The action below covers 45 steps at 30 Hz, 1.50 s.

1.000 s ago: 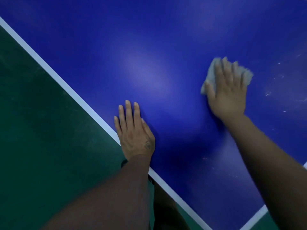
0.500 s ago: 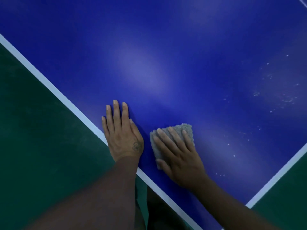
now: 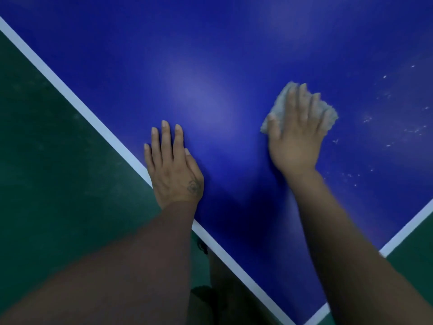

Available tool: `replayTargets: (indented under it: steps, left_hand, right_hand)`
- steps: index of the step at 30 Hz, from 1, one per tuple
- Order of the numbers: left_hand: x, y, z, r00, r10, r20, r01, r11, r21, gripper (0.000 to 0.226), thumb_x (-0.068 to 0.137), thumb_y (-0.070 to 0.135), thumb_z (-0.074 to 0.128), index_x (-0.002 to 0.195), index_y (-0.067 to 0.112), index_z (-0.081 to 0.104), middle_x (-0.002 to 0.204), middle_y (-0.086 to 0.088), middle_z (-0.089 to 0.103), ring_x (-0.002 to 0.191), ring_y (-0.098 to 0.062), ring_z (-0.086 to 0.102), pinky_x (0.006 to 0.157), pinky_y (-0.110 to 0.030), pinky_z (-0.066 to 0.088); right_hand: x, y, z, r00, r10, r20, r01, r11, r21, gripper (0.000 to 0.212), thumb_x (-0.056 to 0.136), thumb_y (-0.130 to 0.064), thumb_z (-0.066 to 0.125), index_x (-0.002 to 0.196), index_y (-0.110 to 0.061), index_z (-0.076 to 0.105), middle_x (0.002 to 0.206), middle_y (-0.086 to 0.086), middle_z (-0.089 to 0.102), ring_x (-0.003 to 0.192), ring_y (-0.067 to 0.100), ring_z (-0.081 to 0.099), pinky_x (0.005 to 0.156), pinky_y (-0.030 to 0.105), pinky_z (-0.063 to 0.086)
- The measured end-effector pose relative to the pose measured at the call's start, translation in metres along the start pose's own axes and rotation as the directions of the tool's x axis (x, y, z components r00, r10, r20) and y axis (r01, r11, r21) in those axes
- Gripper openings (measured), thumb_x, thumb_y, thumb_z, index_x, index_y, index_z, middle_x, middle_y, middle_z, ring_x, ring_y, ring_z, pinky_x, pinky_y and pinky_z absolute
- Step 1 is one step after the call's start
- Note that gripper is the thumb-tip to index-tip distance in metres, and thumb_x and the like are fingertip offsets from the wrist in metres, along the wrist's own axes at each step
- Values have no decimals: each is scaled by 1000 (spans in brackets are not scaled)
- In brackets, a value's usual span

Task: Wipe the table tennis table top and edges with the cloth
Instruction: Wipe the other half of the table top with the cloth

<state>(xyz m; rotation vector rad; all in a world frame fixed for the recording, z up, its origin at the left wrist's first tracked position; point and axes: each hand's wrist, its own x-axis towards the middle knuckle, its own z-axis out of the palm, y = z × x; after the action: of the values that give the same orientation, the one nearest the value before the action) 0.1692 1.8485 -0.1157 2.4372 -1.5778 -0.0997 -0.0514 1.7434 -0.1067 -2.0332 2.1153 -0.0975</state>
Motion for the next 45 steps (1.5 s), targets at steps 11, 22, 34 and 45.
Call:
replayTargets:
  steps: [11, 22, 34, 45]
  left_hand:
    - [-1, 1, -1, 1000, 6, -19, -6, 1000, -24, 56, 112, 28, 29, 166, 17, 39, 178, -4, 26, 167, -26, 16, 136, -49, 11]
    - [-1, 2, -8, 999, -7, 34, 8, 999, -36, 56, 114, 33, 33, 168, 18, 36, 179, -3, 21, 168, -23, 10, 136, -47, 5]
    - [0, 3, -8, 999, -18, 46, 19, 1000, -13, 56, 115, 33, 30, 169, 20, 34, 180, -2, 19, 168, -22, 8, 136, -45, 3]
    - [0, 1, -3, 1000, -2, 6, 2, 1000, -10, 56, 114, 32, 29, 168, 19, 36, 179, -4, 22, 167, -24, 12, 136, -47, 6]
  right_hand:
    - [-150, 5, 24, 790, -605, 103, 606, 795, 25, 69, 111, -54, 39, 170, -22, 25, 178, -3, 20, 165, 24, 13, 131, 59, 18]
    - [-34, 42, -8, 993, -99, 63, 100, 995, -16, 68, 113, -47, 24, 172, -17, 8, 180, 6, 4, 165, 37, 0, 130, 65, 3]
    - [-189, 34, 24, 773, -623, 119, 625, 780, 25, 67, 111, -51, 40, 169, -19, 28, 177, 0, 22, 165, 27, 15, 130, 61, 17]
    - [-68, 78, -9, 1000, -27, 14, 28, 999, -43, 67, 113, -45, 25, 172, -16, 10, 180, 7, 7, 165, 35, 4, 130, 64, 5]
